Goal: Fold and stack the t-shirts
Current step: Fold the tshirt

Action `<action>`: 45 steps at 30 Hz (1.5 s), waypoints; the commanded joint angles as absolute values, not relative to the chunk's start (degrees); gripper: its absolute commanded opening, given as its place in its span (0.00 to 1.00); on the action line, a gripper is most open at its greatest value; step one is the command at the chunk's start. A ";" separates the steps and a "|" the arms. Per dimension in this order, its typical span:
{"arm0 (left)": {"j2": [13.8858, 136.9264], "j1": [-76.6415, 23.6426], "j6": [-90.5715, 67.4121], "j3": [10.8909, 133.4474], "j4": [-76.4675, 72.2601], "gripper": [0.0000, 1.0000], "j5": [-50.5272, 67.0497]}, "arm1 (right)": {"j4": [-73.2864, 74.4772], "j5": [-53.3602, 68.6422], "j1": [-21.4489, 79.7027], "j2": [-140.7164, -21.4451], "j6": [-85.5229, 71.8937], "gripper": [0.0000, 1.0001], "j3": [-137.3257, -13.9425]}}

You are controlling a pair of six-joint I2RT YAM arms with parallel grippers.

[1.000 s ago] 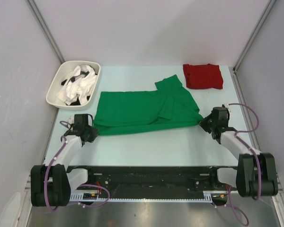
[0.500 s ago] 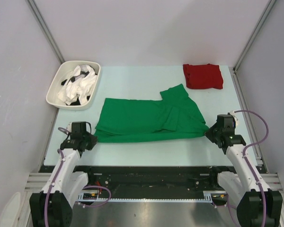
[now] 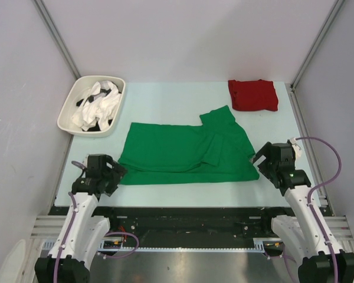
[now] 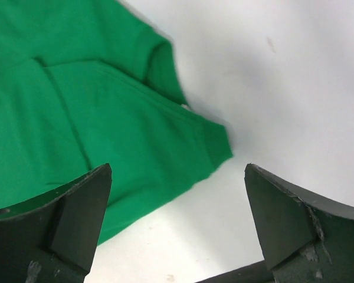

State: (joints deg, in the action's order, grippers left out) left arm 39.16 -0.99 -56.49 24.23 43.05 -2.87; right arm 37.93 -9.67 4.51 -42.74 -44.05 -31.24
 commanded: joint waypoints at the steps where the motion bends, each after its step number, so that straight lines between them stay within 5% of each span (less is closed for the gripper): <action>1: 38.84 -1.23 -56.61 32.51 42.63 0.84 -2.29 | 32.72 -7.04 7.99 -46.55 -43.24 1.00 -38.58; 11: 57.98 -1.23 -54.67 40.17 34.28 0.82 -2.55 | 13.81 4.65 17.75 -61.69 -41.40 0.98 -42.19; 21: 69.43 -1.23 -53.88 42.89 29.01 0.76 -3.34 | 8.88 3.96 22.85 -71.54 -41.92 0.97 -43.68; 26: 72.85 -1.23 -53.96 42.89 27.34 0.60 -3.43 | 7.12 4.91 23.55 -74.61 -43.06 0.97 -43.77; 36: 75.41 -1.14 -53.53 42.54 26.02 0.00 -5.36 | 6.42 4.65 25.57 -80.24 -45.88 0.93 -44.03; 45: 77.78 1.39 -53.09 43.15 25.05 0.00 -5.80 | 7.30 3.08 27.51 -80.51 -46.49 0.93 -44.03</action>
